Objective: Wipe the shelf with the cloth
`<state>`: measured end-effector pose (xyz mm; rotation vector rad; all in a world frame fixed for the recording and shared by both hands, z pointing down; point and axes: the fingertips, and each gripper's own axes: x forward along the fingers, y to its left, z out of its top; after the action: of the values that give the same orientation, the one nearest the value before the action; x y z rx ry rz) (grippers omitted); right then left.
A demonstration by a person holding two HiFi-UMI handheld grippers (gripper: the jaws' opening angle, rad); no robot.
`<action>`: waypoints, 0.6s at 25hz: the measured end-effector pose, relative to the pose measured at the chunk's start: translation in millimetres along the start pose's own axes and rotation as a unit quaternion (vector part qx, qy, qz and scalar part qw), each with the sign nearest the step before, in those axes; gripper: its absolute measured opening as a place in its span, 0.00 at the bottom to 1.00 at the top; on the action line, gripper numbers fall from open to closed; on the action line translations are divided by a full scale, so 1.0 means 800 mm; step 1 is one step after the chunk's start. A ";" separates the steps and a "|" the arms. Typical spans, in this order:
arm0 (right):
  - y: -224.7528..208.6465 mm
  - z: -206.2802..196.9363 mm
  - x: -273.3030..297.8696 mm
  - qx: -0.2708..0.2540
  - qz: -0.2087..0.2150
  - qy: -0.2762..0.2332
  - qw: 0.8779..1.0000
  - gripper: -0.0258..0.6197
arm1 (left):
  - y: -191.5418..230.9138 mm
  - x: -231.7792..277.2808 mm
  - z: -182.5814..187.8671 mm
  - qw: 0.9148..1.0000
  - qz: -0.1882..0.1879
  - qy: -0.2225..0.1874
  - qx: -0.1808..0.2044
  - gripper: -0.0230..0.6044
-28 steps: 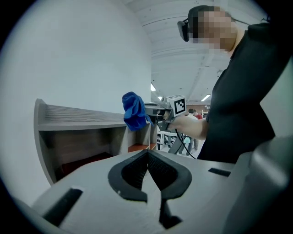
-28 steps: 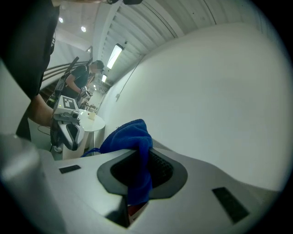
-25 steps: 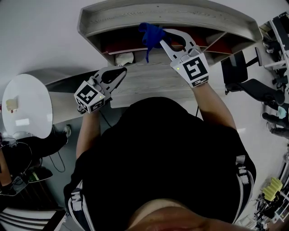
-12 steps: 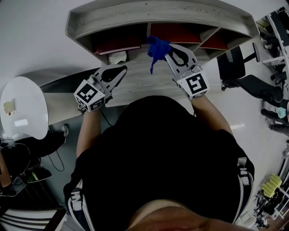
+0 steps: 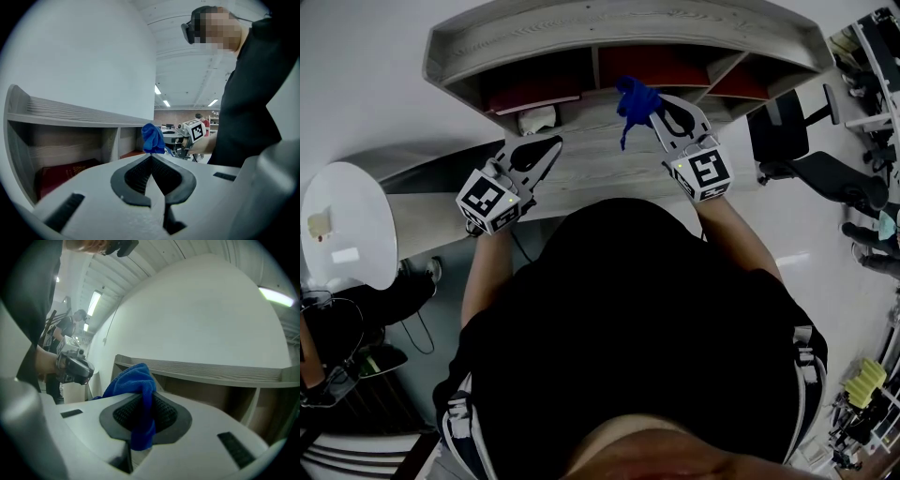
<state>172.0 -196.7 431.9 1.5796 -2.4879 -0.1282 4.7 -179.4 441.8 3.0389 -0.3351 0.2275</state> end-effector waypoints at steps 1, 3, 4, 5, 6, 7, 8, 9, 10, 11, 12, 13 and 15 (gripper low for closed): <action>-0.003 -0.002 -0.002 0.002 -0.001 0.001 1.000 0.12 | 0.000 0.003 0.000 1.000 0.002 -0.001 -0.001 0.06; -0.007 -0.006 -0.006 0.004 -0.002 0.002 1.000 0.12 | -0.001 0.009 0.002 1.000 0.004 -0.003 -0.002 0.06; -0.009 -0.008 -0.008 0.006 -0.002 0.003 1.000 0.12 | -0.002 0.010 0.002 1.000 0.004 -0.003 -0.001 0.06; -0.010 -0.008 -0.009 0.010 -0.003 0.002 1.000 0.12 | -0.002 0.011 0.003 1.000 0.005 -0.003 -0.002 0.06; -0.011 -0.008 -0.010 0.014 -0.003 0.000 1.000 0.12 | -0.001 0.011 0.003 1.000 0.006 -0.003 -0.004 0.06; -0.011 -0.008 -0.011 0.018 -0.004 -0.001 1.000 0.12 | 0.000 0.011 0.003 1.000 0.008 -0.003 -0.007 0.06; -0.012 -0.008 -0.011 0.020 -0.005 -0.001 1.000 0.12 | 0.001 0.012 0.003 1.000 0.009 -0.003 -0.009 0.06; -0.013 -0.009 -0.011 0.022 -0.005 0.000 1.000 0.12 | 0.002 0.012 0.003 1.000 0.009 -0.004 -0.009 0.06; -0.014 -0.011 -0.011 0.024 -0.006 0.002 1.000 0.12 | 0.002 0.012 0.004 1.000 0.011 -0.005 -0.009 0.06; -0.016 -0.012 -0.011 0.028 -0.007 0.005 1.000 0.12 | 0.003 0.013 0.004 1.000 0.012 -0.005 -0.009 0.06; -0.018 -0.014 -0.012 0.032 -0.007 0.006 0.999 0.12 | 0.003 0.015 0.004 1.000 0.014 -0.005 -0.010 0.06; -0.021 -0.015 -0.013 0.036 -0.008 0.007 0.999 0.12 | 0.002 0.017 0.004 1.000 0.015 -0.005 -0.011 0.06; -0.027 -0.017 -0.014 0.039 -0.008 0.008 0.999 0.12 | 0.002 0.021 0.006 1.000 0.015 -0.006 -0.009 0.06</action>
<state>198.5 -195.4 440.1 1.6251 -2.4965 -0.0213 21.6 -184.7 440.1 3.0197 -0.3829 0.2066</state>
